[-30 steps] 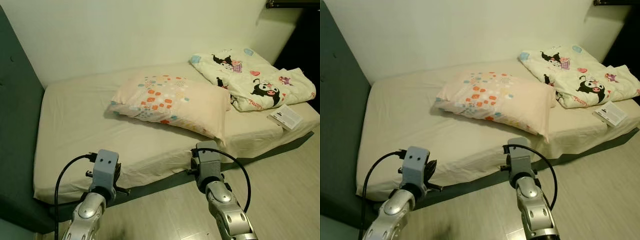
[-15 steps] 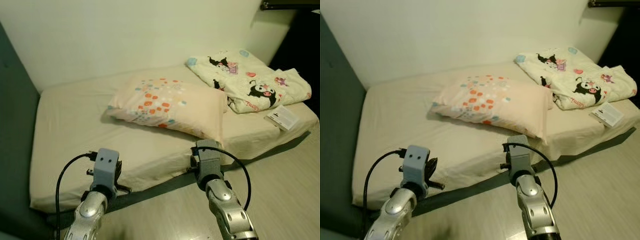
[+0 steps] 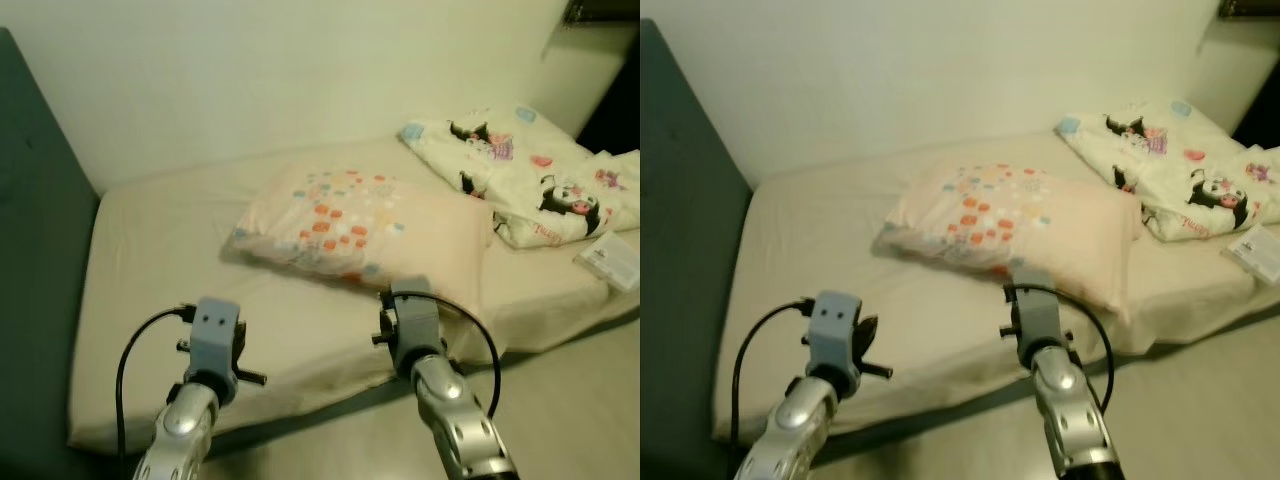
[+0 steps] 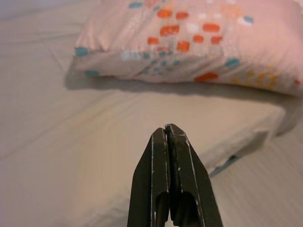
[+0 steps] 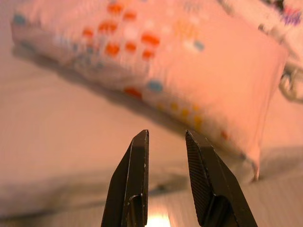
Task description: Clean up the room
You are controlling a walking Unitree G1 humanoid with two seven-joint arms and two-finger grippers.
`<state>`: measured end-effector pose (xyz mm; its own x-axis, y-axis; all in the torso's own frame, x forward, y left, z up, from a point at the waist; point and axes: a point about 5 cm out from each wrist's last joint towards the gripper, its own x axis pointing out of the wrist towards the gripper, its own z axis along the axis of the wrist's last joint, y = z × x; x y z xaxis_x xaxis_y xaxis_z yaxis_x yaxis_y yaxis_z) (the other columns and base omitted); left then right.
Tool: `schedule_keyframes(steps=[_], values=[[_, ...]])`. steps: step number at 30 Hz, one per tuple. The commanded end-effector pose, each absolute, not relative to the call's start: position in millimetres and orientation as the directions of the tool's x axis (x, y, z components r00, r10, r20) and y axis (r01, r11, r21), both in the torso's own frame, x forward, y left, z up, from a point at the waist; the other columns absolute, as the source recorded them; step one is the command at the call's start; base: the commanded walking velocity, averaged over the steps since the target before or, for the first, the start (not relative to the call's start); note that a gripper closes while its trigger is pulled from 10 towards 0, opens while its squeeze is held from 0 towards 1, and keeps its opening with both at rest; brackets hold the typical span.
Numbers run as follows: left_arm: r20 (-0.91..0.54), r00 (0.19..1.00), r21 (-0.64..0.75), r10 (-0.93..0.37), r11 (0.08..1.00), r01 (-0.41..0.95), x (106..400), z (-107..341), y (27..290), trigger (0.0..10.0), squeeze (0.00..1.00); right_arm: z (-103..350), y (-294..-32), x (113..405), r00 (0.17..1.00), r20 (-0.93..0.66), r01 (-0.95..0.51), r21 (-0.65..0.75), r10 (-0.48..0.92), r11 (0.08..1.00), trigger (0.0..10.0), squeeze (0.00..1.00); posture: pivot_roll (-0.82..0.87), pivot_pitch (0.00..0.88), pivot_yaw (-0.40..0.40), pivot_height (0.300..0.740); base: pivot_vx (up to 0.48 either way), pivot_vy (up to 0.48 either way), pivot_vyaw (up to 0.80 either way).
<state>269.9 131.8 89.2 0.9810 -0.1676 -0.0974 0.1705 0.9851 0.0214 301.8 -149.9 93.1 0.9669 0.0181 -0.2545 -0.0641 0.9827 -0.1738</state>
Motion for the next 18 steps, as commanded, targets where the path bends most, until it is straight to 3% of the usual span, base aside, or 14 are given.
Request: schedule_keyframes(steps=[1, 18], values=[[-0.124, 0.981, 0.025, -0.152, 0.987, 0.156, 266.8, 83.1, 137.3, 10.0, 0.0, 87.6, -143.7, 298.5, 0.962, -0.27, -0.083, -0.165, 0.036, 0.983, 10.0, 0.0, -0.06, 0.116, -0.035, 0.74, 0.3, 0.0, 0.0], [-0.125, 0.98, 0.029, -0.157, 0.986, 0.162, 268.9, 82.2, 137.7, 10.0, 0.0, 86.3, -142.5, 300.7, 0.96, -0.275, -0.117, -0.204, 0.058, 0.972, 10.0, 0.0, -0.07, 0.106, -0.028, 0.74, 0.294, 0.0, 0.0]])
